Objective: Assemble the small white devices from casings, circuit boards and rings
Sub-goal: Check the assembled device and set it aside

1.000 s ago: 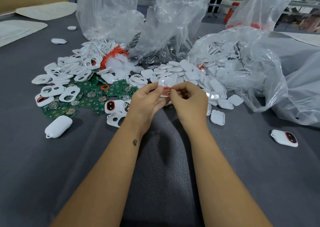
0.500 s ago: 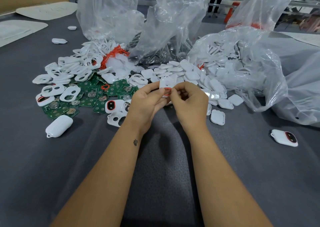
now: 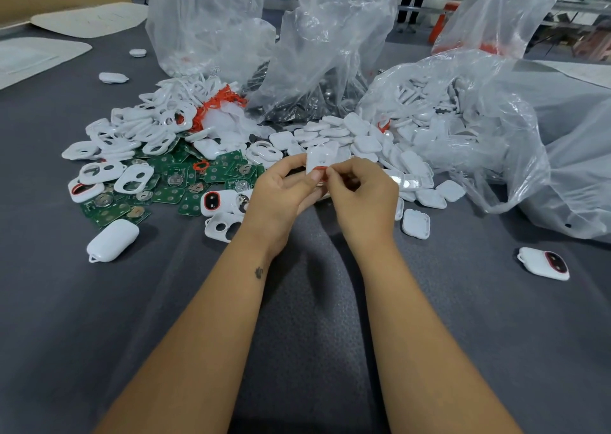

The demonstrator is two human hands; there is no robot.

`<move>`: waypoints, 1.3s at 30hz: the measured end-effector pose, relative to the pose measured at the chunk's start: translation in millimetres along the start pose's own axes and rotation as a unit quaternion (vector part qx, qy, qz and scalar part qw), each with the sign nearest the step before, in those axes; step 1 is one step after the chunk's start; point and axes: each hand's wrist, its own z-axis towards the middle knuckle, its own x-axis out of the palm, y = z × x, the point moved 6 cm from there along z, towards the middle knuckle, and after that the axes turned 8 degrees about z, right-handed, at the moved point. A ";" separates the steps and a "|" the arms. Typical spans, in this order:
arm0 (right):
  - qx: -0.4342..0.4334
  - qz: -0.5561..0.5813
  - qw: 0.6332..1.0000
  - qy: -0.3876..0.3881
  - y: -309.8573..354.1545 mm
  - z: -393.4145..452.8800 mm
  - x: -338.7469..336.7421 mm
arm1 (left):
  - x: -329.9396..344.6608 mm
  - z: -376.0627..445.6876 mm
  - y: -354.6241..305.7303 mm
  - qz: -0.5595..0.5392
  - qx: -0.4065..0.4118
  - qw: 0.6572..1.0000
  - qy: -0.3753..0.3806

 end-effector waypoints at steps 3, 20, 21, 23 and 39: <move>0.047 0.073 0.996 0.003 -4.0 0.5 0.2 | -2.6 1.0 0.9 -0.009 -0.016 1.000 -0.018; 0.239 0.322 0.911 0.095 -17.5 -1.6 19.6 | -5.8 -1.8 -1.9 -0.096 -0.050 0.992 -0.058; 0.234 0.322 0.912 0.096 -17.0 -1.7 18.6 | -5.5 -2.0 -2.3 -0.088 -0.046 0.994 -0.054; 0.231 0.323 0.913 0.095 -17.0 -1.6 16.8 | -4.7 -2.0 -2.8 -0.072 -0.039 0.996 -0.048; 0.223 0.304 0.916 0.140 -13.4 -3.2 20.3 | -4.6 -3.4 -1.2 -0.022 -0.045 0.998 -0.029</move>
